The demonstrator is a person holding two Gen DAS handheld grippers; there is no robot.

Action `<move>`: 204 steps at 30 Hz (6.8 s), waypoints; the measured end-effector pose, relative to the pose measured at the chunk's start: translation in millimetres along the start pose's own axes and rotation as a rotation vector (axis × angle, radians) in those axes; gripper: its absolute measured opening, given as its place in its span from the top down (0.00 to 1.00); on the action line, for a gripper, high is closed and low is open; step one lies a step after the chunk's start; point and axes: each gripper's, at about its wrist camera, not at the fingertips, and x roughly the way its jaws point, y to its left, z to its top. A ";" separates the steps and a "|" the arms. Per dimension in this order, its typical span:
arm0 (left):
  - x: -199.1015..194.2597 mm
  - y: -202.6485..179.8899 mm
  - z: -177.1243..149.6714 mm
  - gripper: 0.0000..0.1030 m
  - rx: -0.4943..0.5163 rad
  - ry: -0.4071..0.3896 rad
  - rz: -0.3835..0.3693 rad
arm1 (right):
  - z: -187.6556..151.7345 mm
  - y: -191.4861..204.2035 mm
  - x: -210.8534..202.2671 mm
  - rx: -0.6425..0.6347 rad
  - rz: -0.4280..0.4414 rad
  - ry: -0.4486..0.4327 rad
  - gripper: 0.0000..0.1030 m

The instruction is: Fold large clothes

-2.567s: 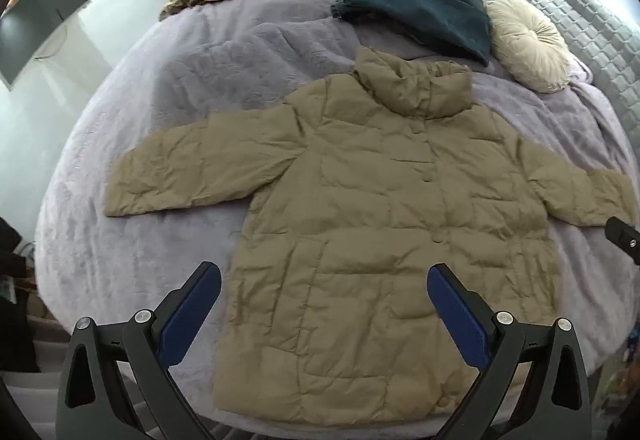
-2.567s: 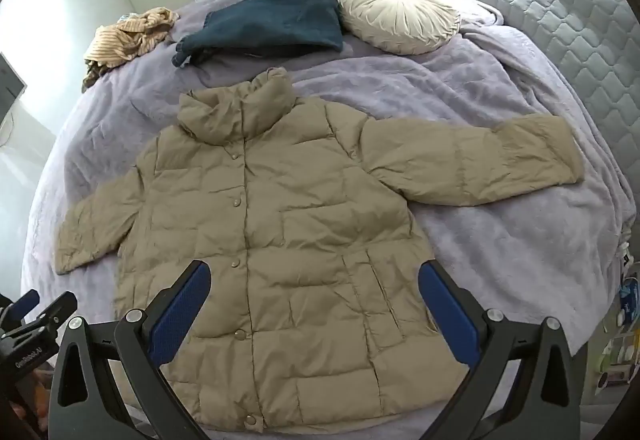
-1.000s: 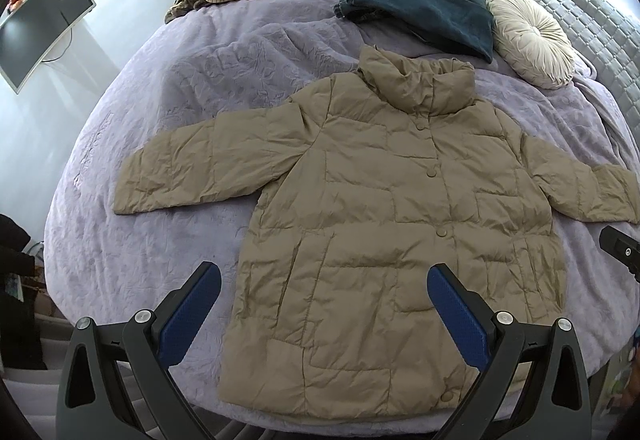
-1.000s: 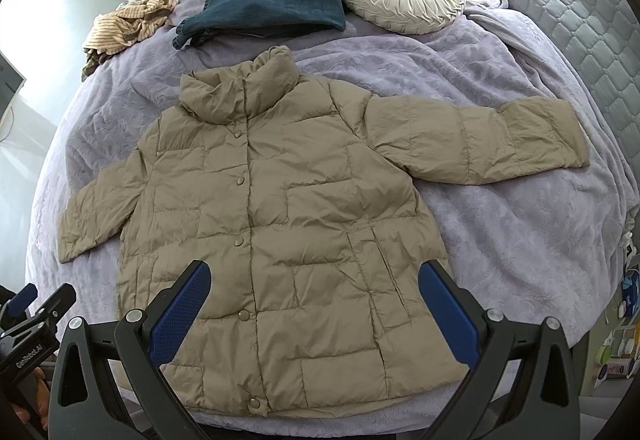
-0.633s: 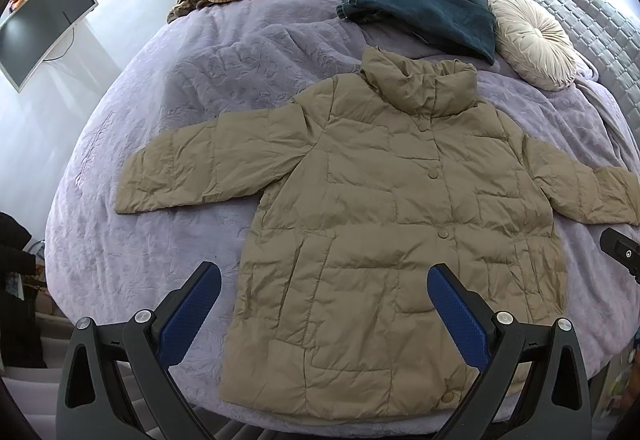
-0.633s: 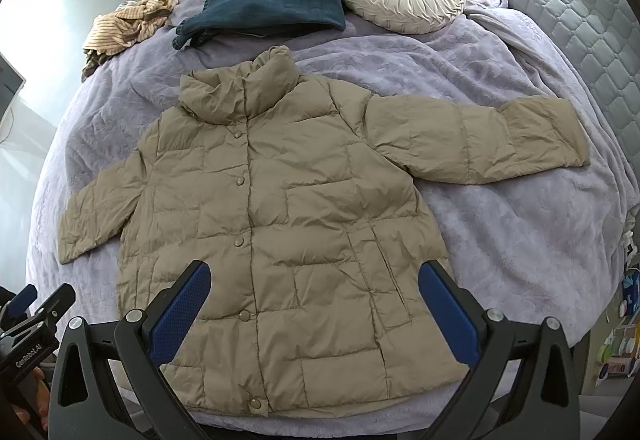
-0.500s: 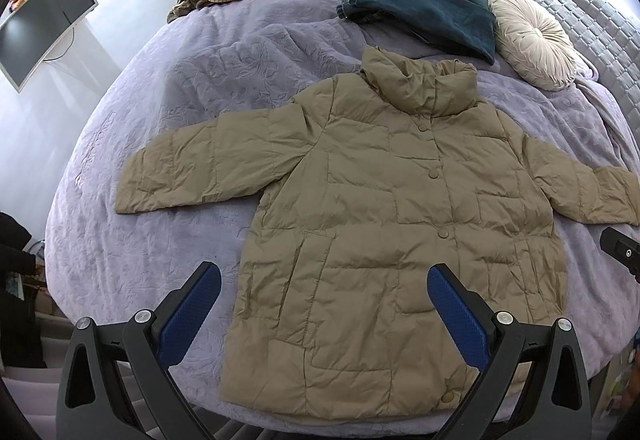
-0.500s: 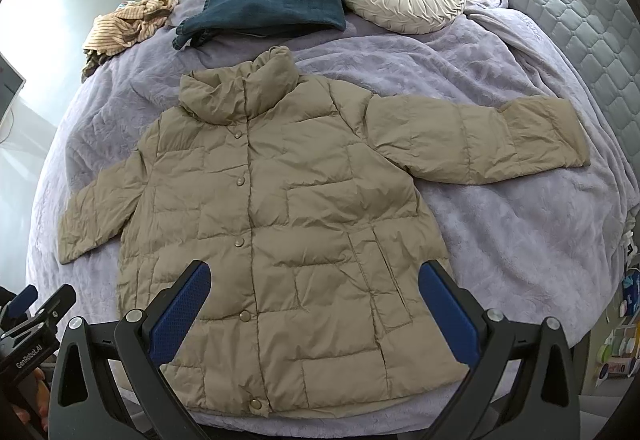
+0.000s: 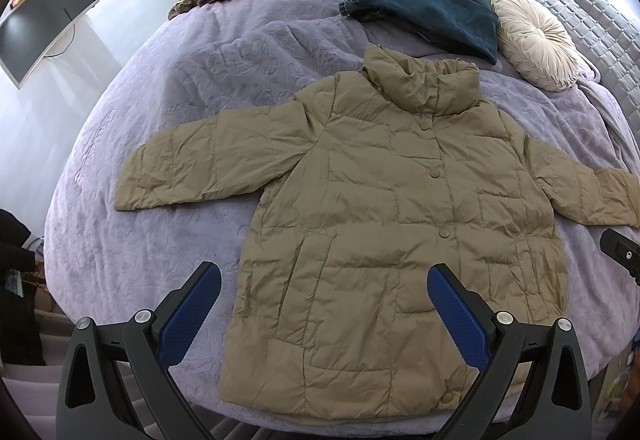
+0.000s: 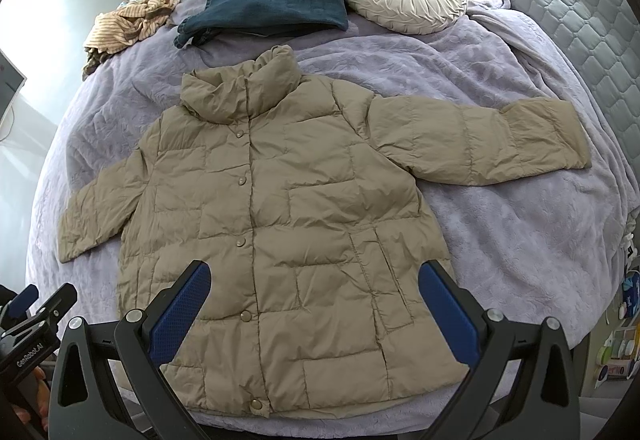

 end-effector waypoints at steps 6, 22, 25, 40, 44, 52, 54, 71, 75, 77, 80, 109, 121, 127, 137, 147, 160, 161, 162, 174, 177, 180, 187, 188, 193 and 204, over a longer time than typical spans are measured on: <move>0.2 1.5 -0.6 0.00 0.000 0.000 0.000 | 0.2 0.3 0.4 -0.001 0.000 0.001 0.00; 0.6 1.9 -0.6 0.00 0.001 -0.001 -0.001 | 0.4 1.0 0.8 0.000 0.003 0.002 0.00; 0.7 0.9 -0.9 0.00 0.000 0.000 -0.001 | -0.3 1.1 1.2 0.000 0.003 0.004 0.00; 2.3 -4.6 -0.9 0.00 0.001 0.008 -0.007 | -2.9 6.5 2.5 -0.004 0.003 0.015 0.00; 2.4 -4.4 -0.7 0.00 0.002 0.009 -0.008 | -2.6 6.6 2.6 -0.004 0.002 0.015 0.00; 3.7 -4.8 0.7 0.00 0.002 0.015 -0.014 | -1.4 12.4 7.0 -0.010 0.000 0.031 0.00; 5.0 -4.5 2.0 0.00 0.000 0.018 -0.016 | 0.2 13.0 8.3 -0.011 0.000 0.038 0.00; 105.9 99.0 7.4 0.00 -0.212 0.100 -0.153 | -4.3 68.4 69.1 -0.074 0.057 0.164 0.00; 157.7 149.3 -1.1 0.00 -0.327 0.136 -0.186 | -15.0 103.0 103.1 -0.116 0.088 0.220 0.00; 180.3 172.9 -3.9 0.00 -0.386 0.129 -0.200 | -21.7 121.3 122.1 -0.152 0.108 0.246 0.00; 222.7 213.3 -7.0 0.00 -0.514 0.119 -0.254 | -29.8 141.9 144.4 -0.206 0.120 0.269 0.00; 229.4 328.4 67.4 0.83 -0.595 -0.283 -0.320 | 35.2 302.5 252.6 -0.116 0.447 0.175 0.82; 155.5 216.4 132.0 0.83 -0.273 -0.396 -0.442 | 28.1 328.4 302.8 -0.084 0.526 0.279 0.83; 141.5 111.1 151.2 0.83 -0.083 -0.366 -0.584 | 40.0 255.7 247.0 -0.032 0.472 0.192 0.82; 202.5 -81.1 105.5 0.83 0.287 -0.132 -0.564 | 24.8 77.6 203.9 0.128 0.122 0.114 0.82; 194.9 -42.1 67.7 0.14 0.250 -0.139 -0.516 | -0.1 62.3 206.8 0.127 0.154 0.134 0.81; 240.3 161.8 116.8 0.14 -0.241 0.011 -0.600 | 22.7 210.6 187.1 -0.462 0.045 -0.130 0.20; 255.6 172.0 121.2 0.14 -0.290 0.036 -0.629 | 23.7 225.1 192.9 -0.520 0.011 -0.158 0.20; 267.9 176.3 123.8 0.14 -0.320 0.061 -0.672 | 24.7 232.7 198.0 -0.555 -0.011 -0.172 0.20; 255.4 134.0 151.2 0.81 -0.017 -0.138 -0.445 | 77.3 146.9 211.2 -0.111 0.116 -0.141 0.96; 266.3 128.6 149.5 0.81 0.048 -0.123 -0.378 | 71.8 81.3 243.9 0.241 0.272 -0.007 0.96; 281.1 133.1 151.2 0.80 0.023 -0.089 -0.344 | 54.0 44.6 276.9 0.470 0.392 0.086 0.88; 227.1 174.9 143.9 0.31 -0.024 -0.171 -0.299 | 42.4 16.2 232.0 0.497 0.341 0.051 0.54; 217.3 179.1 142.2 0.31 -0.022 -0.164 -0.303 | 40.9 13.5 225.3 0.488 0.310 0.041 0.54; 193.2 160.6 122.6 0.31 0.038 -0.138 -0.330 | 48.0 5.8 201.1 0.393 0.275 -0.010 0.61; 258.3 122.8 85.9 0.14 0.012 -0.002 -0.232 | 56.5 22.5 271.9 0.309 0.209 0.056 0.73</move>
